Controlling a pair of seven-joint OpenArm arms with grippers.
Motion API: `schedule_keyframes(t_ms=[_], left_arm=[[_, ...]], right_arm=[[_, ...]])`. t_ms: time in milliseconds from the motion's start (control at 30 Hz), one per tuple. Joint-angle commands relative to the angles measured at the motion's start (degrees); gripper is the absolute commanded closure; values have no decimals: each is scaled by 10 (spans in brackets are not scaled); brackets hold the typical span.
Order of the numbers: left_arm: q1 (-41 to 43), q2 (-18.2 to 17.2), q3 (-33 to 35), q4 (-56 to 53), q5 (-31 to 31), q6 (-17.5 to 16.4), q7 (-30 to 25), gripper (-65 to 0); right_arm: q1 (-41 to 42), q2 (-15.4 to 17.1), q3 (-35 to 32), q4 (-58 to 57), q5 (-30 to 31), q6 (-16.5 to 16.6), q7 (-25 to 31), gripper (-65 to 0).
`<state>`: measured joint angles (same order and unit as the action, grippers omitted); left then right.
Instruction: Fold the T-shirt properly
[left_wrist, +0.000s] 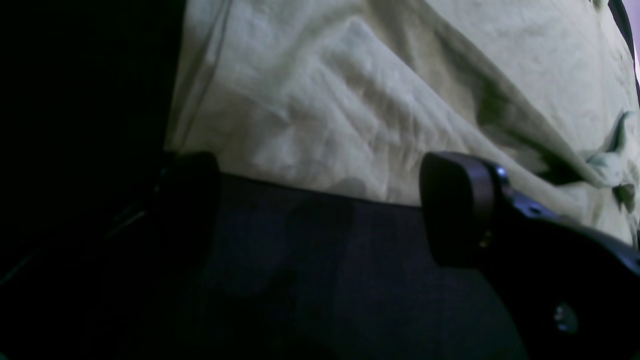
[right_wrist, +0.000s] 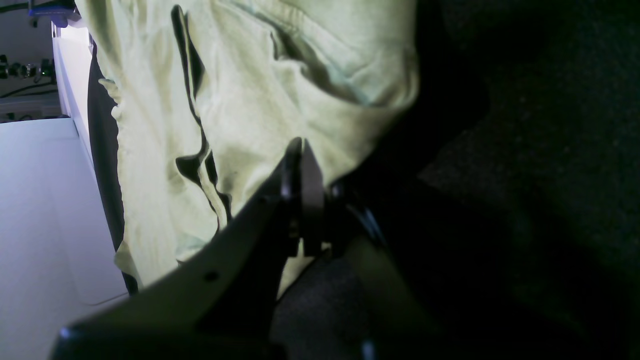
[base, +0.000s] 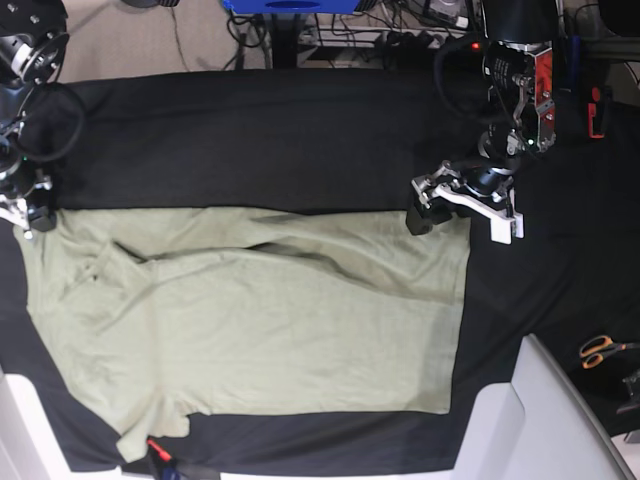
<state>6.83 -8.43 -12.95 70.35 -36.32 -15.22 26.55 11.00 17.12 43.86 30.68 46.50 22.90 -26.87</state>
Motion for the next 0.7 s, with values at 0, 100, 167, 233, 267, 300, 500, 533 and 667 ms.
schedule_keyframes(t_ms=[0, 100, 167, 233, 267, 300, 500, 533, 667], left_arm=[[0, -3, -1, 5, -2, 3, 8, -617], [14, -2, -2, 18, -3, 4, 8, -617], [29, -1, -6, 37, -3, 5, 7, -617], [40, 8, -33, 46, -3, 23, 7, -617], [43, 13, -51, 48, -3, 35, 7, -617], [43, 14, -66, 46, -2, 39, 7, -617], [31, 13, -85, 40, 1, 39, 7, -617], [21, 13, -84, 40, 1, 40, 7, -617], [-8, 14, -84, 10, 1, 41, 7, -617]], right_arm=[[3, 8, -2, 4, -6, -6, -6, 0], [3, 8, -2, 4, -6, -6, -6, 0], [3, 8, -2, 4, -6, -6, -6, 0], [3, 8, -2, 4, -6, -6, -6, 0], [3, 8, -2, 4, -6, -6, -6, 0], [3, 8, -2, 4, -6, -6, -6, 0], [3, 8, -3, 4, -6, -6, -6, 0], [3, 8, -3, 4, -6, -6, -6, 0], [2, 8, -3, 4, -6, -6, -8, 0]])
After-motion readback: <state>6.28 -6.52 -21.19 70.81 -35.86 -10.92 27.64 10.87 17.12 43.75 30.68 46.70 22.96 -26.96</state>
